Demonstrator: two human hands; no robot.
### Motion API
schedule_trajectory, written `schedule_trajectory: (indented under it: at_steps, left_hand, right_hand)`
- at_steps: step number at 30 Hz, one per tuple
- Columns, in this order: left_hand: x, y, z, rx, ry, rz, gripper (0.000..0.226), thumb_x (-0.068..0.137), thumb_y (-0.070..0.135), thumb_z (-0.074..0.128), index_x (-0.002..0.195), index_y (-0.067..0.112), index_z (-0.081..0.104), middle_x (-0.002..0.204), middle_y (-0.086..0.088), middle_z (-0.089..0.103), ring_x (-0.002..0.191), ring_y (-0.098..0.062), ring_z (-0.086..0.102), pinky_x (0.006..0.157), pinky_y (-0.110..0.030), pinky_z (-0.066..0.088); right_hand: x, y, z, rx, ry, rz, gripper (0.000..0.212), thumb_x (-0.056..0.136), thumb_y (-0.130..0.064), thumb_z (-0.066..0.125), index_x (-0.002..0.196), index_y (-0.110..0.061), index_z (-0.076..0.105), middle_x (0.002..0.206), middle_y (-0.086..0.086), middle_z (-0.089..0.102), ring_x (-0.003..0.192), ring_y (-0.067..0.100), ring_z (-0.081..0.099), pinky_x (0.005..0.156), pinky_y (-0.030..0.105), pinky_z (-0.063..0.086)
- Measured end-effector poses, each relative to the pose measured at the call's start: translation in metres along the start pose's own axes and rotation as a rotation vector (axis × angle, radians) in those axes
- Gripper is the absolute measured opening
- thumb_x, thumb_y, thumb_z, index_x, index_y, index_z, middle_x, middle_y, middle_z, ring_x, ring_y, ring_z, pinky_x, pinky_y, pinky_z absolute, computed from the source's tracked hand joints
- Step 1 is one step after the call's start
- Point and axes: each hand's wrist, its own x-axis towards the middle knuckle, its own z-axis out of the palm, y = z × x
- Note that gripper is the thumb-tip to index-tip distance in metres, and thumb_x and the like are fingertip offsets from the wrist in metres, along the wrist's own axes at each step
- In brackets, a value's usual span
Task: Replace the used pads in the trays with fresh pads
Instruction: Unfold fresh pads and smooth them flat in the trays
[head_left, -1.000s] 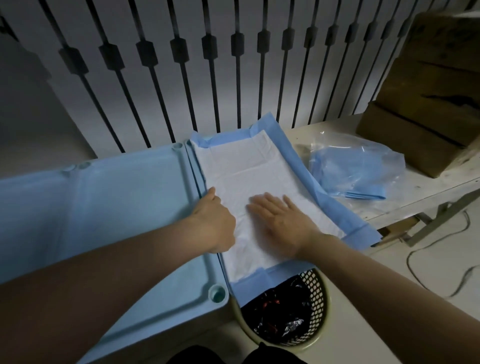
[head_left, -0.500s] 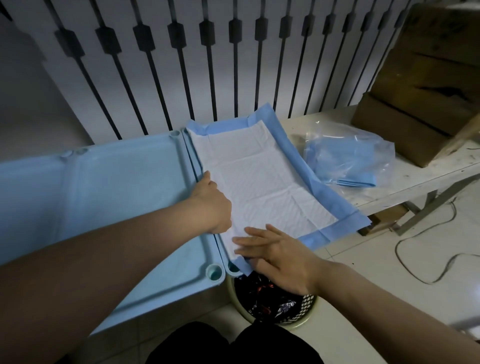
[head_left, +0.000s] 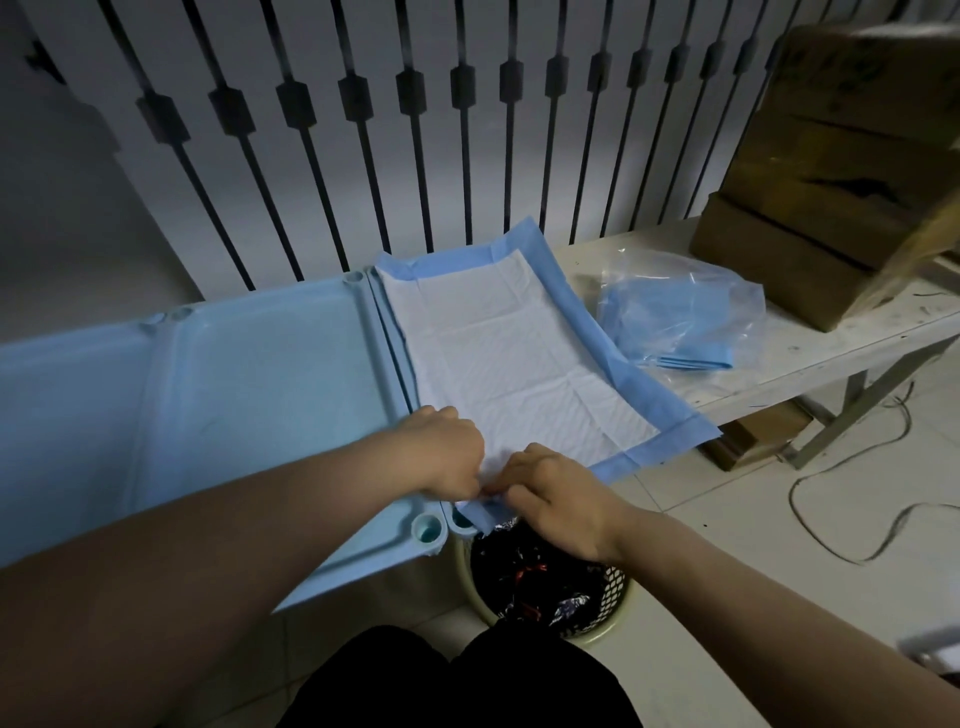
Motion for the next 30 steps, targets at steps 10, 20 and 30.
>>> schedule_trajectory:
  at_steps: [10, 20, 30]
  left_hand:
    - [0.015, -0.001, 0.002, 0.009, -0.078, -0.069, 0.023, 0.088, 0.036, 0.054, 0.092, 0.017, 0.066, 0.101, 0.001, 0.051, 0.106, -0.024, 0.042, 0.094, -0.035, 0.035]
    - [0.015, 0.002, -0.004, 0.049, -0.126, -0.083, 0.025, 0.089, 0.036, 0.053, 0.071, 0.018, 0.052, 0.099, 0.0, 0.05, 0.102, -0.023, 0.041, 0.096, -0.036, 0.036]
    - [0.04, 0.005, -0.036, -0.111, 0.045, -0.226, 0.087, 0.081, 0.072, 0.051, 0.133, 0.004, 0.04, 0.128, -0.014, 0.048, 0.114, -0.031, 0.049, 0.093, -0.039, 0.039]
  right_hand:
    - [-0.01, 0.014, -0.014, -0.189, 0.025, 0.076, 0.047, 0.101, -0.041, 0.024, 0.099, -0.017, 0.065, 0.088, -0.002, 0.048, 0.097, 0.024, 0.051, 0.092, 0.042, 0.04]
    - [-0.023, 0.061, -0.062, -0.443, 0.004, 0.324, 0.037, 0.099, -0.037, 0.029, 0.089, -0.015, 0.057, 0.099, 0.006, 0.061, 0.097, 0.026, 0.055, 0.09, 0.041, 0.044]
    - [0.002, 0.053, -0.085, -0.296, -0.132, 0.569, 0.027, 0.098, -0.033, 0.04, 0.088, -0.012, 0.054, 0.089, 0.005, 0.053, 0.082, 0.024, 0.05, 0.073, 0.031, 0.04]
